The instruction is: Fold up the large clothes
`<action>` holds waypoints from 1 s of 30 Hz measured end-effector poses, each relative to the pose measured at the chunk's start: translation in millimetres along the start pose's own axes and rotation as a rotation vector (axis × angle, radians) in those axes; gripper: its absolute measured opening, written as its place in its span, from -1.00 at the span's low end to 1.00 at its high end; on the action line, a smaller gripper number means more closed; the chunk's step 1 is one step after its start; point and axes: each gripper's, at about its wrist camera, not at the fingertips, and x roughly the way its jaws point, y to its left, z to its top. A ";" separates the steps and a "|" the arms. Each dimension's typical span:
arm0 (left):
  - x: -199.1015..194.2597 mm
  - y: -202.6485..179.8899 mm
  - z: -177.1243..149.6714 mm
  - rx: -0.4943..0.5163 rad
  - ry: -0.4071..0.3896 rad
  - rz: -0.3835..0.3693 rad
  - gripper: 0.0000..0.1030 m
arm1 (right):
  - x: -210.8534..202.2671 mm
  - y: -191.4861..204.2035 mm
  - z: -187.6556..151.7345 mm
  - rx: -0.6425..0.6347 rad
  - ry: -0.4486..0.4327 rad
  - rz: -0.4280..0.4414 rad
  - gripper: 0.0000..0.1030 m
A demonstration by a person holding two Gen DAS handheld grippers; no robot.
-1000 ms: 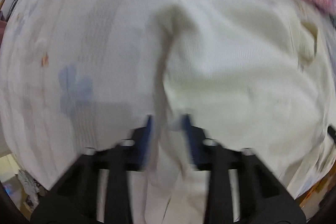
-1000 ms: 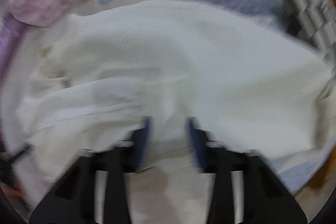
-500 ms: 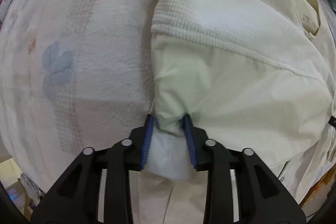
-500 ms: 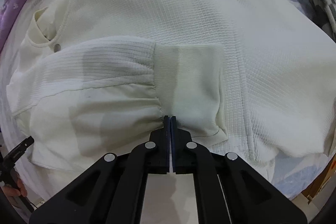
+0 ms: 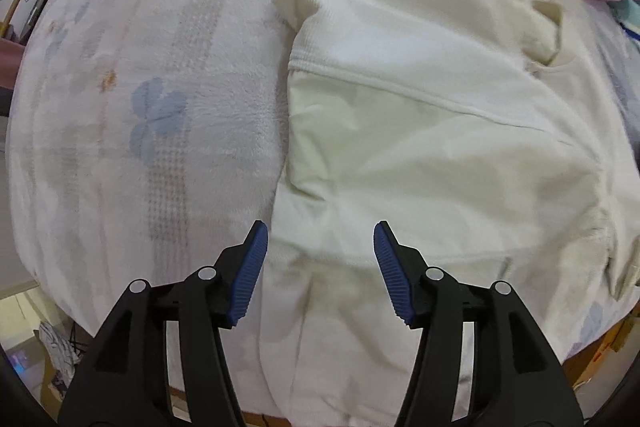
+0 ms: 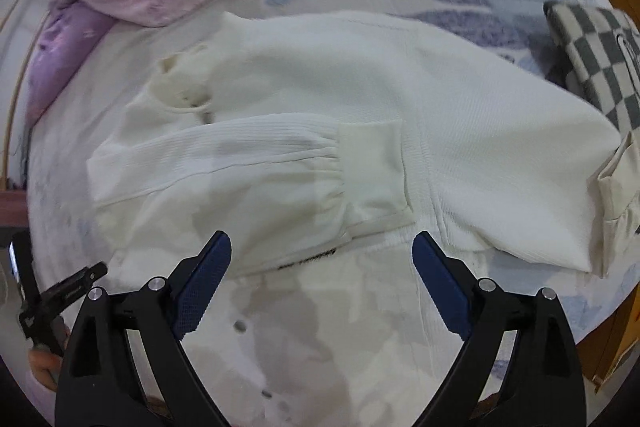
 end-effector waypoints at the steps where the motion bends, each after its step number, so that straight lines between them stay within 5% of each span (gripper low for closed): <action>1: -11.8 -4.0 -4.1 0.002 -0.010 -0.002 0.11 | -10.5 2.4 -3.2 -0.023 -0.009 0.000 0.74; 8: -68.5 -20.2 -29.6 -0.015 -0.061 0.000 0.14 | -30.9 34.2 2.2 -0.127 -0.024 0.030 0.75; 15: -145.8 -34.7 -77.5 -0.064 -0.122 0.002 0.30 | -108.5 29.7 -33.2 -0.175 -0.088 0.090 0.77; 22: -173.5 -49.1 -111.3 -0.059 -0.135 -0.032 0.30 | -148.8 17.4 -73.7 -0.166 -0.112 0.132 0.77; 30: -191.0 -89.3 -137.8 0.115 -0.182 -0.110 0.30 | -177.2 -6.0 -118.3 0.000 -0.170 0.067 0.77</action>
